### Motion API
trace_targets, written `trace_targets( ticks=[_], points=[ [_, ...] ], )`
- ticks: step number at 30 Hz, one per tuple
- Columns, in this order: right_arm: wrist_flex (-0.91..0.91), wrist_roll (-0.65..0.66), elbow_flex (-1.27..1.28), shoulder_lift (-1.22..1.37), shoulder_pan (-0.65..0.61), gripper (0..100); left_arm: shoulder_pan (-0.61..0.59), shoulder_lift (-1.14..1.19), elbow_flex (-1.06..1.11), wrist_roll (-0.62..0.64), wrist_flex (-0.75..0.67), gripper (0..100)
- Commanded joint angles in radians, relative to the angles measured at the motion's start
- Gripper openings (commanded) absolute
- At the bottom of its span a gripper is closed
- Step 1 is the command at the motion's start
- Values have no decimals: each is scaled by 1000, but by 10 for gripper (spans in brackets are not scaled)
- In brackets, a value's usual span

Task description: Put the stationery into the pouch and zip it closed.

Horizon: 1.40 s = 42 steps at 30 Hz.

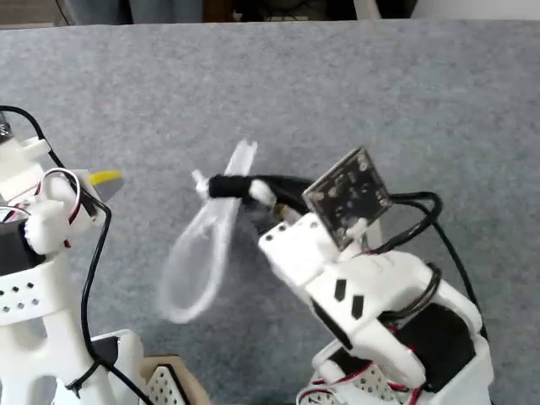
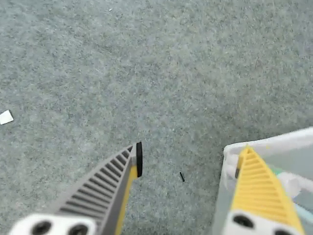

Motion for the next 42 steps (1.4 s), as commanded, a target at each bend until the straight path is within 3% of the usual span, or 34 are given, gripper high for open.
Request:
trace_targets(
  ticks=[1,10,18,22,25,33,36,39,42],
  points=[
    [-34,32,-30,58,-57,12,15,-3,10,0,-25,326],
    [-245,63,-263,239,-35,12,15,-3,21,0,-25,326],
    [-299,58,-426,372,393,12,27,-3,21,0,-15,326],
    [-293,58,-441,383,502,12,38,-3,21,0,-15,326],
    [-264,57,-426,389,486,12,38,-3,21,2,-15,326],
    [-227,-55,-249,381,86,12,38,-3,62,0,-25,326],
    [-98,-49,-269,381,-6,12,31,-3,59,-3,-26,326],
    [66,-46,-331,369,-57,12,33,2,65,-60,-52,326],
    [114,-14,-369,329,-40,12,35,6,64,-189,-69,326]
  ],
)
